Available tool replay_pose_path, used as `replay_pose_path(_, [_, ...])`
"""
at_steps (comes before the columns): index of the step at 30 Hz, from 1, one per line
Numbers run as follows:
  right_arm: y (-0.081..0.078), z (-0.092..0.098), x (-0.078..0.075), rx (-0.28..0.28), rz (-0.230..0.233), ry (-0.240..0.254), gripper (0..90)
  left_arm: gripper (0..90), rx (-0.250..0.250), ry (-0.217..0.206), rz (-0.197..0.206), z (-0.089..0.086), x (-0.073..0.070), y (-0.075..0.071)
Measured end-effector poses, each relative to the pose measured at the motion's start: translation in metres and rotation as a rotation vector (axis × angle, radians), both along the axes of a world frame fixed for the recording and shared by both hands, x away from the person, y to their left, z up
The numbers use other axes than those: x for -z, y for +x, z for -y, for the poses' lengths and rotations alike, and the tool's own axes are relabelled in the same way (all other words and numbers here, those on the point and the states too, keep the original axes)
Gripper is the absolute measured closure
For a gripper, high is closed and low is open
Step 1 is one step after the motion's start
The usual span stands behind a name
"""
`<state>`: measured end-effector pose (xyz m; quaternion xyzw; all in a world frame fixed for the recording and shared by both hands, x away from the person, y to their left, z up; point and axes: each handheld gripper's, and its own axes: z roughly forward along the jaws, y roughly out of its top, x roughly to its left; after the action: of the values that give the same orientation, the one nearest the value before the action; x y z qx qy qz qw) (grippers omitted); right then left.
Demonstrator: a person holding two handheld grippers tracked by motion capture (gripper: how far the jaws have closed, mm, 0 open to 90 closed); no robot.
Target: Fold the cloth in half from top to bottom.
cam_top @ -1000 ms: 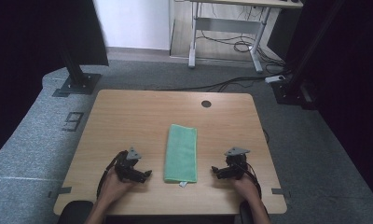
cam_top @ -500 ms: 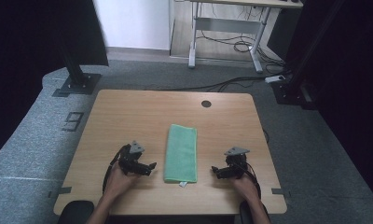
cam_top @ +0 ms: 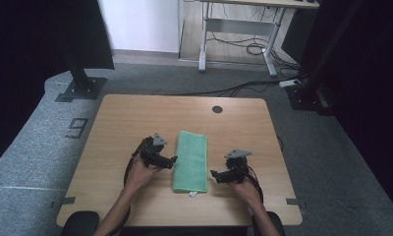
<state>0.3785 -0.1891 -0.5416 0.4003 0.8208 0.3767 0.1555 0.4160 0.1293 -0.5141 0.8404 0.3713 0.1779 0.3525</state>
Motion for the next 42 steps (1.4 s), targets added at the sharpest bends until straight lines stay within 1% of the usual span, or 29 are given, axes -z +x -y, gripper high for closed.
replay_pose_path(4, [0.006,-0.013,0.000,-0.018,0.005,0.006,1.7,0.0,-0.004,-0.002,-0.005,0.008,0.006,0.009])
replay_pose_path(9, [0.014,-0.026,-0.001,-0.024,0.014,0.008,2.2,0.0,-0.019,0.031,-0.015,0.012,0.018,0.015])
replay_pose_path(11, [0.019,-0.029,0.001,-0.026,0.015,-0.003,2.3,0.0,-0.027,0.042,-0.017,0.013,0.022,0.016])
replay_pose_path(14, [0.025,-0.033,0.005,-0.019,0.005,-0.020,2.3,0.0,-0.026,0.068,-0.019,0.013,0.027,0.015])
replay_pose_path(15, [0.026,-0.034,0.006,-0.020,0.003,-0.028,2.4,0.0,-0.020,0.093,-0.018,0.013,0.029,0.015])
replay_pose_path(17, [0.028,-0.036,0.010,-0.027,-0.003,-0.056,2.4,0.0,-0.025,0.084,-0.023,0.013,0.031,0.014])
replay_pose_path(18, [0.028,-0.036,0.012,-0.032,-0.002,-0.056,2.4,0.0,-0.028,0.081,-0.024,0.013,0.031,0.014])
replay_pose_path(20, [0.027,-0.036,0.012,-0.023,-0.009,-0.048,2.9,0.6,-0.026,0.082,-0.023,0.013,0.031,0.013])
replay_pose_path(24, [0.021,-0.036,0.012,-0.026,-0.010,-0.049,4.9,2.2,-0.007,0.090,-0.027,0.011,0.030,0.006])
replay_pose_path(29, [0.012,-0.038,0.011,-0.033,-0.013,-0.051,6.3,2.2,0.002,0.076,-0.040,0.007,0.031,-0.003])
replay_pose_path(33, [-0.001,-0.041,0.011,-0.048,-0.014,-0.053,8.3,2.3,0.012,0.068,-0.052,0.003,0.031,-0.012])
replay_pose_path(36, [-0.013,-0.044,0.010,-0.072,-0.016,-0.056,9.5,2.4,0.019,0.066,-0.059,0.001,0.031,-0.020])
replay_pose_path(38, [-0.019,-0.046,0.010,-0.084,-0.016,-0.056,9.5,2.5,0.024,0.058,-0.063,-0.001,0.032,-0.024])
replay_pose_path(41, [-0.022,-0.046,0.010,-0.091,-0.016,-0.060,9.7,2.5,0.019,0.021,-0.077,-0.006,0.034,-0.028])
replay_pose_path(42, [-0.022,-0.046,0.009,-0.092,-0.022,-0.060,10.4,2.5,0.016,0.014,-0.083,-0.006,0.035,-0.028])
